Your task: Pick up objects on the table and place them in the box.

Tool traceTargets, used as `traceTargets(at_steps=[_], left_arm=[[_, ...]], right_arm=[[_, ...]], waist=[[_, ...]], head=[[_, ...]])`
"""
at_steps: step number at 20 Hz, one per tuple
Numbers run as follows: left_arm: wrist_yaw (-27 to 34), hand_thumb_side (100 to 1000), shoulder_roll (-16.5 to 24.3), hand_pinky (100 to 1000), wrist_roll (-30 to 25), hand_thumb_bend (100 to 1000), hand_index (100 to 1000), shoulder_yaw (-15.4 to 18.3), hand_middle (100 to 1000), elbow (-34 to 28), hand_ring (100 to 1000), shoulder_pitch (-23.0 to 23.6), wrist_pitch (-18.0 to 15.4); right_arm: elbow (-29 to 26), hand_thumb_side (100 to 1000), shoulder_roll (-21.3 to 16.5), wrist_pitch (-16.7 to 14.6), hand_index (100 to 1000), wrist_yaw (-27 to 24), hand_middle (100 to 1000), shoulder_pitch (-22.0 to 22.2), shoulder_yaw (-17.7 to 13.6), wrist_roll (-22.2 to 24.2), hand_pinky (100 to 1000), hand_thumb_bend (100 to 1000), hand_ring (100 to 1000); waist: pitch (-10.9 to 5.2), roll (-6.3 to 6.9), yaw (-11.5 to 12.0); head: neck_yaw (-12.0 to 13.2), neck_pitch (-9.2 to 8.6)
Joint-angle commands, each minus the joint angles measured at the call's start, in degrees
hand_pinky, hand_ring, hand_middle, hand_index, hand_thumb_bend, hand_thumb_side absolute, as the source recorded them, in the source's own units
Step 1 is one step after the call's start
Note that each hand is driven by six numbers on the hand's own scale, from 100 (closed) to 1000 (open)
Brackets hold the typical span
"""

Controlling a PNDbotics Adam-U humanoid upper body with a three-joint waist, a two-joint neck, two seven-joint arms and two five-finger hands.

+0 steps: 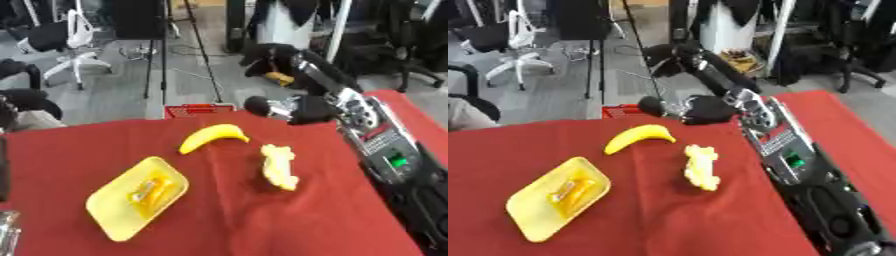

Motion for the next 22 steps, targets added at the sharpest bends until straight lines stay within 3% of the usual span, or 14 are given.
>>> traceTargets(at_steps=[1,9,14,16,22], left_arm=[[-0.88,937,1.62,632,0.42,655,842,1.04,786,-0.08,649,0.11,-0.25],[-1.26,910,1.75,637,-0.67,705,840,1.18,793,0.94,657,1.52,-0.96],[-0.8,909,1.28,633,-1.46,710,826,1.4,776,1.33,634,2.32,-1.12],[-0.42,910,1.15,632,-1.53,709,827,1.38,776,1.54,633,2.52,-1.12],[0.08,909,1.12,632,-1.63,713,824,1.46,777,1.74,636,2.87,-1.36]], right_arm=[[-4.65,649,-3.56,0.92,886,-0.93,740,2.31,-3.78,-3.41,776,690,716],[-7.3,637,-3.68,2.97,878,0.19,729,10.12,-6.27,-7.39,766,684,706],[-8.14,634,-3.14,3.2,876,1.48,725,12.27,-6.62,-7.79,760,683,702],[-8.22,632,-2.96,3.4,875,1.76,723,12.57,-6.78,-8.17,757,681,699],[-8.25,630,-2.78,3.7,872,2.15,716,13.08,-6.91,-8.78,751,680,694]], waist=[[-0.58,0.7,-0.92],[-0.38,0.74,-2.27],[0.03,0.82,-2.12],[0.21,0.92,-2.16],[0.52,1.21,-1.84]], head=[[1.86,1.71],[3.57,5.48],[4.56,6.39],[4.92,7.66],[6.08,7.55]])
